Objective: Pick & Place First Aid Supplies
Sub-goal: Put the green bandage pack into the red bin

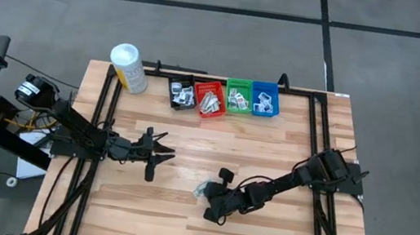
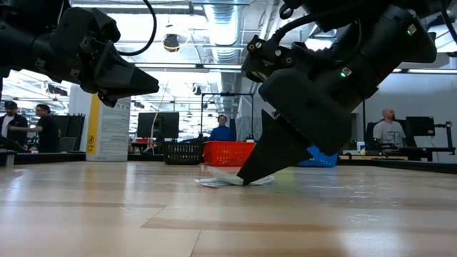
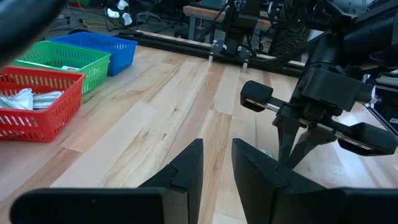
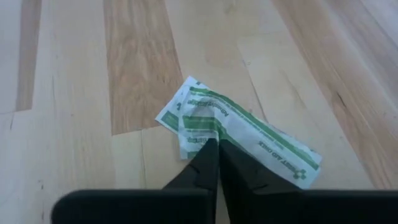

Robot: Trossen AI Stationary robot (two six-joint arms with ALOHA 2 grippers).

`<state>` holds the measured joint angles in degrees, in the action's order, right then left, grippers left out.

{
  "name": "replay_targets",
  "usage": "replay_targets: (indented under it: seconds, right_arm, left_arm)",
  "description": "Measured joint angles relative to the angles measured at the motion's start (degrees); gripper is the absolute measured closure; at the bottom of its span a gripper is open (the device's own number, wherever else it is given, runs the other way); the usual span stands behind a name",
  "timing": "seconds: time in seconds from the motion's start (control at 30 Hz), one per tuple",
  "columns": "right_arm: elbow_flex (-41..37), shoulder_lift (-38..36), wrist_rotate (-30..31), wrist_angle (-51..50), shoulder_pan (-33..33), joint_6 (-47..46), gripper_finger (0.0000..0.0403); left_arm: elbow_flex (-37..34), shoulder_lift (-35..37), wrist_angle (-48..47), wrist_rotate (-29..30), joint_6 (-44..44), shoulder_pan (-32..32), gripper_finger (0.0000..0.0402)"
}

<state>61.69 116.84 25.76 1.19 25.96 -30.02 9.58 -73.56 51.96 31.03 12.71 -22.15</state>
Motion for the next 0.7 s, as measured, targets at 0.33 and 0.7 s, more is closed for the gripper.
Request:
replay_targets:
  seconds: [0.33, 0.7]
  right_arm:
    - [0.20, -3.84, -1.38, -2.06, 0.65, 1.57, 0.0400]
    - [5.98, -4.59, 8.63, -1.33, 1.89, 13.55, 0.0402]
  left_arm:
    - [0.00, 0.02, 0.06, -2.56, 0.17, 0.00, 0.0317]
    - [0.00, 0.00, 3.25, -15.89, 1.95, 0.00, 0.0317]
